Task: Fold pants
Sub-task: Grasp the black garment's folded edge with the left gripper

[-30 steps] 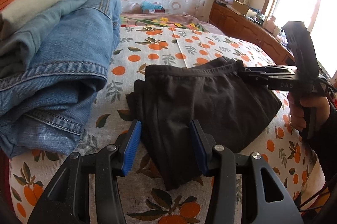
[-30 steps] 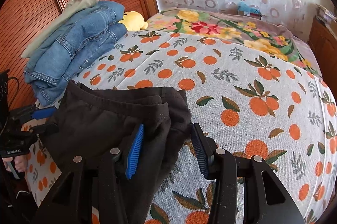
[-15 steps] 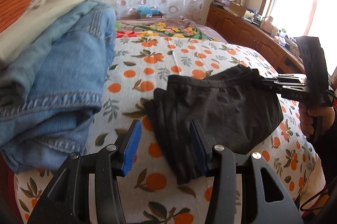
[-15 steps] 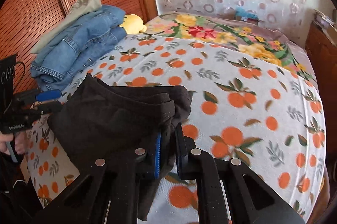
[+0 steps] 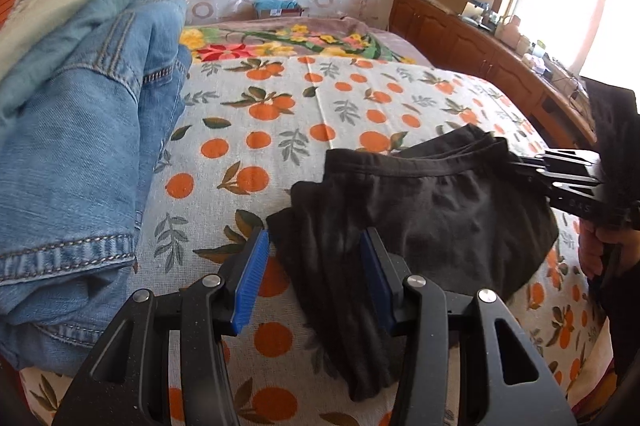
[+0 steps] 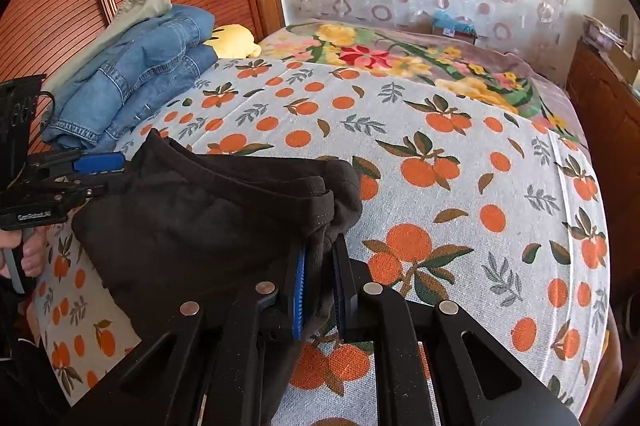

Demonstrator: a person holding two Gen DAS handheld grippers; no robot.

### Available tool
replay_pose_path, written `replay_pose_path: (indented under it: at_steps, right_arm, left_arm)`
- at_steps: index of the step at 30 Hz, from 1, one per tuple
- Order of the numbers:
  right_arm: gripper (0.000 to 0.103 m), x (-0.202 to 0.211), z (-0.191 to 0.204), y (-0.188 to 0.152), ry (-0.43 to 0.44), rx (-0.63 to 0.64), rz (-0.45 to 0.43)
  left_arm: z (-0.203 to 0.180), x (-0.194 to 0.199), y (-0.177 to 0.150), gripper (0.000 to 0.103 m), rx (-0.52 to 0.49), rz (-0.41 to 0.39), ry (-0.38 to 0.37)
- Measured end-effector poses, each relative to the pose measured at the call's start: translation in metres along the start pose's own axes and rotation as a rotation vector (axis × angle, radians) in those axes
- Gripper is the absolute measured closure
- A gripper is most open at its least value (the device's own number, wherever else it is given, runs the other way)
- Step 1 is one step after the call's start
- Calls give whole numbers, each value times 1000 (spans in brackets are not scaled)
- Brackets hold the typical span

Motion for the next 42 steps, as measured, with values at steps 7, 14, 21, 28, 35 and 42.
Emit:
replay_pose_path:
  at_steps: [7, 14, 21, 28, 35, 42]
  right_arm:
    - [91, -1, -3, -5, 2, -5, -19]
    - [91, -1, -6, -6, 13, -20, -18]
    - [91, -2, -6, -6, 11, -20, -17]
    - [87, -2, -8, -6, 8, -20, -17]
    - [70, -7, -13, -1, 25, -59, 1]
    - [66, -13, -11, 5, 27, -60, 10]
  left_arm:
    - [1, -8, 1, 54, 5, 11, -2]
    - [-2, -14, 6, 63, -10, -3, -25]
    - [-5, -16, 8, 84, 4, 4, -90]
    - [-10, -12, 7, 89, 0, -1, -92]
    - [-8, -13, 5, 89, -5, 1, -89]
    - [-8, -14, 5, 89, -5, -6, -92]
Point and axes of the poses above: each gripper's, at about its wrist camera, not at the fingertips, and x roughly against the way its jaws point, z to its left, y to its top, the point moved 8 cm from there along -x, roughly the way its jaws point, and after that the axes turned 6 degrees about -y, right-handed, at the moved point
